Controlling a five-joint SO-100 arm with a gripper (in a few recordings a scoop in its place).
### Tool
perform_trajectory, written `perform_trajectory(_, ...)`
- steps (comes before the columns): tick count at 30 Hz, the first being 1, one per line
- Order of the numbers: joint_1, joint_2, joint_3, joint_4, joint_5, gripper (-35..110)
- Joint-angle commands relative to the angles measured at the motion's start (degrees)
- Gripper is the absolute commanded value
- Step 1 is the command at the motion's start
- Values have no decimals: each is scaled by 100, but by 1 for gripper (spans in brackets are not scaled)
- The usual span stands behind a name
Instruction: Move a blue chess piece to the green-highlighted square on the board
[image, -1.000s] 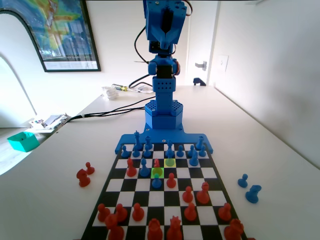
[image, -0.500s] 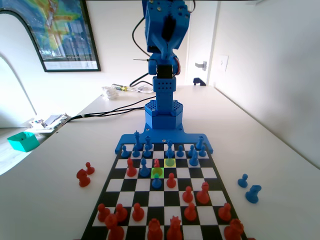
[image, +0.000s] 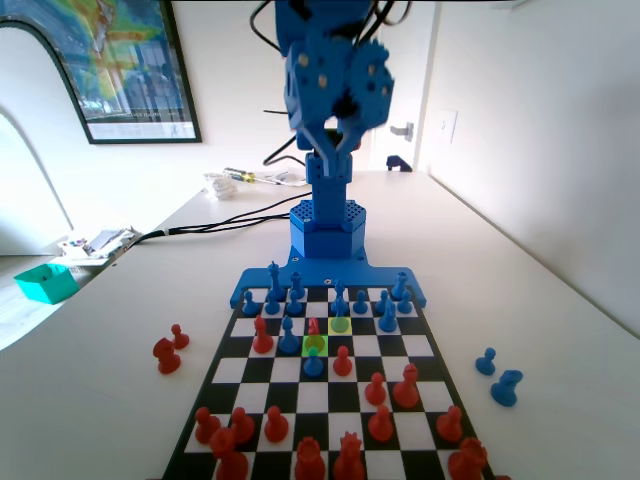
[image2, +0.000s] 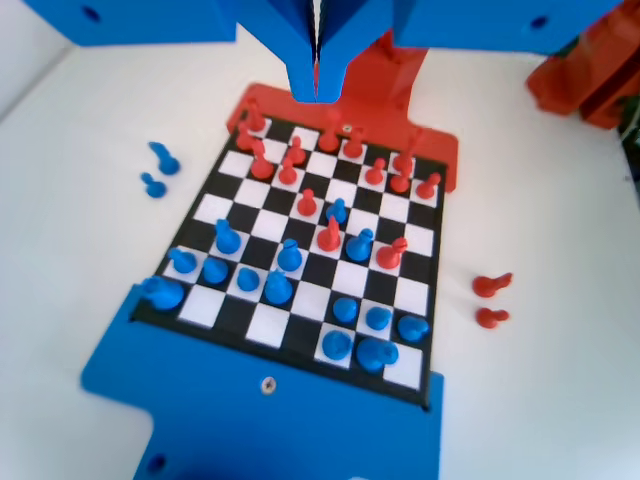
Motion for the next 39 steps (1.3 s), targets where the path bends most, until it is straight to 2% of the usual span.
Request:
perform_trajectory(1, 193, -255, 53, -483, -211, 1)
perform_trajectory(7, 343, -949, 308, -1274, -457, 1)
perform_trajectory(17, 264, -2013, 686, -1846, -940, 2)
perform_trajectory(28, 360, -2364, 1784, -3357, -1037, 9)
perform_trajectory(39, 589, -2953, 1397, -3577, -1063, 11)
